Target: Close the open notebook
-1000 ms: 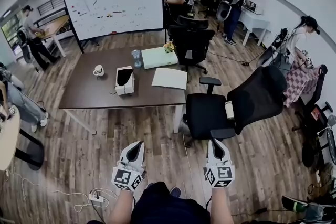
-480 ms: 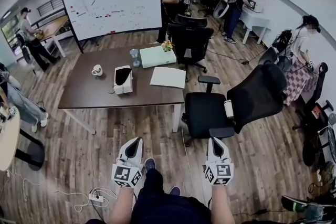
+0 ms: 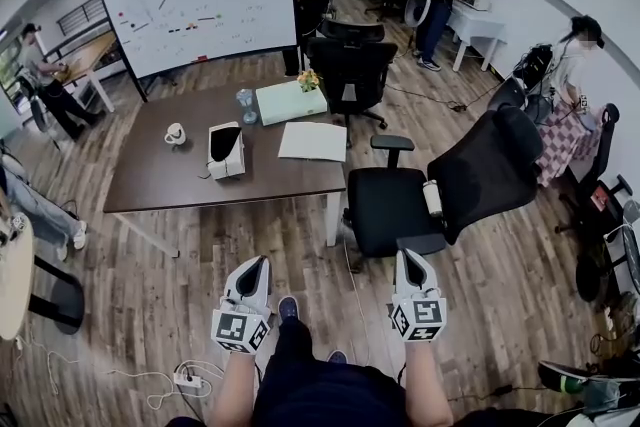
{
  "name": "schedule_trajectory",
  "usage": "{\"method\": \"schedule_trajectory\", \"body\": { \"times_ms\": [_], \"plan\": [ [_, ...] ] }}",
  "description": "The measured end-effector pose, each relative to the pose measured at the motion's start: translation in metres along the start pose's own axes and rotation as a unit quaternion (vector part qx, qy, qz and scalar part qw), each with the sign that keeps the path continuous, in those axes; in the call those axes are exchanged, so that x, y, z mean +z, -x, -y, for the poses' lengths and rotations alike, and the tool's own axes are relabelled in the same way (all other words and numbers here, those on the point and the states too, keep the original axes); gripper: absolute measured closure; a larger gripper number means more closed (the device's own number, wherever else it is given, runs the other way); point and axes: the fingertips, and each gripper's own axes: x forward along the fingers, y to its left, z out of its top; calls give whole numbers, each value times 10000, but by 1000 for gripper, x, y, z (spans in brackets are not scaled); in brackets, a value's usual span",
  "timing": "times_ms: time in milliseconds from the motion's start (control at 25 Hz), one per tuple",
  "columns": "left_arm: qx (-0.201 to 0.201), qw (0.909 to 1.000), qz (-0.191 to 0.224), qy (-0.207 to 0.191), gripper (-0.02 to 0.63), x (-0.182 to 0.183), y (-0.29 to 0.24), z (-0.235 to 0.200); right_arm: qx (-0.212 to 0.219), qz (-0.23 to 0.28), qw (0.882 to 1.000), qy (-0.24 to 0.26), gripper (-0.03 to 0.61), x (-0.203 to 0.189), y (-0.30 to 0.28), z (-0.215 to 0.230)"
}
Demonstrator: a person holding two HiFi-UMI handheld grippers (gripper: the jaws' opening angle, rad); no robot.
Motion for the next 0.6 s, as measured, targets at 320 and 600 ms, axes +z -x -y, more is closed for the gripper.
{"method": "schedule_trajectory", "body": {
  "times_ms": [320,600],
  "plan": [
    [75,9999,-79,78,618,-7,-18,-20,28,-35,9999,108,581,0,-25,0],
    [96,9998,-113,121,618,-13,-39,-41,39,-62,9999,92,581,0,-54,0]
  ]
}}
